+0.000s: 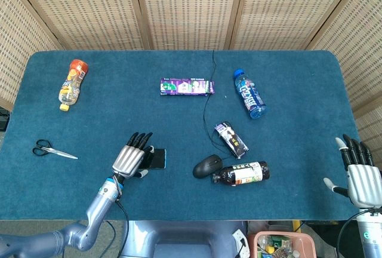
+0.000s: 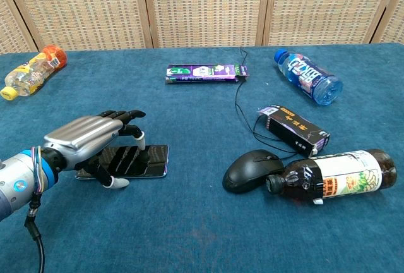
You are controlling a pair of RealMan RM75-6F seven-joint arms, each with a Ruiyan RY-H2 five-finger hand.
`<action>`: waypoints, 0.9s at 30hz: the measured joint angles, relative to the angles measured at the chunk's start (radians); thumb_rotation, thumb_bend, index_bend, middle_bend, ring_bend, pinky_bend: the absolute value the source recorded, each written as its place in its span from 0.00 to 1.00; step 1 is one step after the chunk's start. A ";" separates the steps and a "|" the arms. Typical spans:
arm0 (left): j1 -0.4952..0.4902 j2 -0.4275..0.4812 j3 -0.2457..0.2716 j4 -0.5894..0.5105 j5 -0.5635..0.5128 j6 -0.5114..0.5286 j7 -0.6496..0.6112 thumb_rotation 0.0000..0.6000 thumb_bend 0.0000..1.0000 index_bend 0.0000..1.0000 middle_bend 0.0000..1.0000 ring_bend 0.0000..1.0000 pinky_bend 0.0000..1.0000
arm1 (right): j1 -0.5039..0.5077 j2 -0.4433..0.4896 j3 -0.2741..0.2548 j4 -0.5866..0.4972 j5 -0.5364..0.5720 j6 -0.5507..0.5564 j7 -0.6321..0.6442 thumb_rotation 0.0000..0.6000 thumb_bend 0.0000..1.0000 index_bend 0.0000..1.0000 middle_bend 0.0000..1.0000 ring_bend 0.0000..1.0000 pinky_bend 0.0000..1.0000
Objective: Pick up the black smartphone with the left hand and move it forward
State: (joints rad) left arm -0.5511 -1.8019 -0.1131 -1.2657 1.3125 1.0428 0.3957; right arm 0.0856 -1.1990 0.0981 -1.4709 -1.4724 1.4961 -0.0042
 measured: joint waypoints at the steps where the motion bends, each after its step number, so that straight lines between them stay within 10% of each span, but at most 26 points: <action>1: -0.001 0.001 -0.001 -0.001 -0.003 -0.001 0.001 1.00 0.33 0.36 0.00 0.00 0.00 | 0.000 0.000 0.000 0.000 0.000 -0.001 0.001 1.00 0.00 0.00 0.00 0.00 0.00; 27: -0.041 0.036 -0.049 -0.033 -0.062 -0.022 0.002 1.00 0.46 0.45 0.00 0.00 0.00 | 0.002 -0.002 -0.002 0.002 0.001 -0.006 0.002 1.00 0.00 0.00 0.00 0.00 0.00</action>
State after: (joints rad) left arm -0.5921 -1.7664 -0.1618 -1.2991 1.2505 1.0205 0.3977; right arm 0.0875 -1.2014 0.0966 -1.4685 -1.4716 1.4904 -0.0021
